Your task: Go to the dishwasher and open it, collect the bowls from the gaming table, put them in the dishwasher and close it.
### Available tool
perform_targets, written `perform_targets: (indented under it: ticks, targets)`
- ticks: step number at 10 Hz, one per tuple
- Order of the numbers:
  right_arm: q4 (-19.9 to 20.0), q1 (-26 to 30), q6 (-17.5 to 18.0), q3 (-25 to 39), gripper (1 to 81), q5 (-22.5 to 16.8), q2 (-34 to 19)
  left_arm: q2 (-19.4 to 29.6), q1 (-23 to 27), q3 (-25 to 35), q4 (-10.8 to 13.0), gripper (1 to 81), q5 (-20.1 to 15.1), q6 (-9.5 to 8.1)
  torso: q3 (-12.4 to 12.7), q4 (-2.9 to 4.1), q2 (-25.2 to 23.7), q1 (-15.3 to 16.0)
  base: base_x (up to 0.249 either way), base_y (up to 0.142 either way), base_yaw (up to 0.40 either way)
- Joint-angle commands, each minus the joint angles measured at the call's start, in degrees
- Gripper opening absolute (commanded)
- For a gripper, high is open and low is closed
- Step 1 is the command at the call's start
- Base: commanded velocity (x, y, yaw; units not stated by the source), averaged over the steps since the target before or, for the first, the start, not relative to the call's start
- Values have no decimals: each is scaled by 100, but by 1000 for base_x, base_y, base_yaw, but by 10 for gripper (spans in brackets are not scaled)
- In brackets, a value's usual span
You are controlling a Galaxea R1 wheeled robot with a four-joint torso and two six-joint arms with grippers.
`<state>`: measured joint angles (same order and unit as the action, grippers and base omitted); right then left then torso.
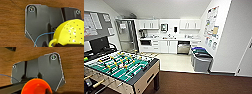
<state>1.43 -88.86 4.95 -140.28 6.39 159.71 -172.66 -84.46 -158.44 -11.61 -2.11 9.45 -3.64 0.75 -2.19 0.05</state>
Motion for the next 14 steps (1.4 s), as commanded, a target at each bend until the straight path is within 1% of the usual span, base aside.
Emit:
perform_targets:
  ticks: [1,6,13,14]
  targets:
    - [-55,258,-12,37,10,-270,-95,38,285,-38,9,10,-343,48,0,0,0,-2,170,-98,0]
    - [-55,267,-12,28,10,-278,-95,47,276,-38,9,10,-343,48,0,0,0,-5,178,-89,0]
    - [-55,267,-20,28,10,-270,-95,47,276,-38,-8,10,-343,40,0,0,0,-5,190,-63,0]
    - [-55,267,-20,28,10,-270,-95,47,276,-38,-8,10,-343,48,0,0,0,-5,191,0,0]
